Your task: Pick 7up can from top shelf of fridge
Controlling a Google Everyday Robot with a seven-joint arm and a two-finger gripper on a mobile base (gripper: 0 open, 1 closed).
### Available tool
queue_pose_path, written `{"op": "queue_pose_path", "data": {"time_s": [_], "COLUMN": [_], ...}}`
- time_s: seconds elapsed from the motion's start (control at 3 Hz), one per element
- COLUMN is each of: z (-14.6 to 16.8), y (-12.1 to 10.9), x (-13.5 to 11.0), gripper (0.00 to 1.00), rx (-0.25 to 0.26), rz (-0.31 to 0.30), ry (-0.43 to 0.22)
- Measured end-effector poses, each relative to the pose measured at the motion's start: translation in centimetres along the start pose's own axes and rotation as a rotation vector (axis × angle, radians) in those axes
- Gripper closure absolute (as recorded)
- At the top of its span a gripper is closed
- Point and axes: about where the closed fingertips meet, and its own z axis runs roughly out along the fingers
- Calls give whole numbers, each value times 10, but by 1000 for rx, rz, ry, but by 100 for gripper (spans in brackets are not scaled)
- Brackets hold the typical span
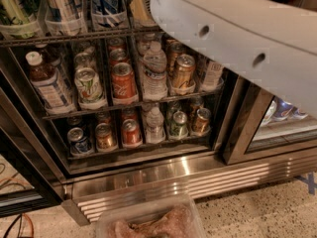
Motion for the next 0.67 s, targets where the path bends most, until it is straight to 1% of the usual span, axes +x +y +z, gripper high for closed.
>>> {"op": "queue_pose_path", "data": {"time_s": [0.33, 0.67], "z": [4, 7], "y": [15, 29], "x": [-5, -10], "gripper": [27, 26], "rx": [-86, -151], "rz": [11, 14], "ry": [-1, -6]}}
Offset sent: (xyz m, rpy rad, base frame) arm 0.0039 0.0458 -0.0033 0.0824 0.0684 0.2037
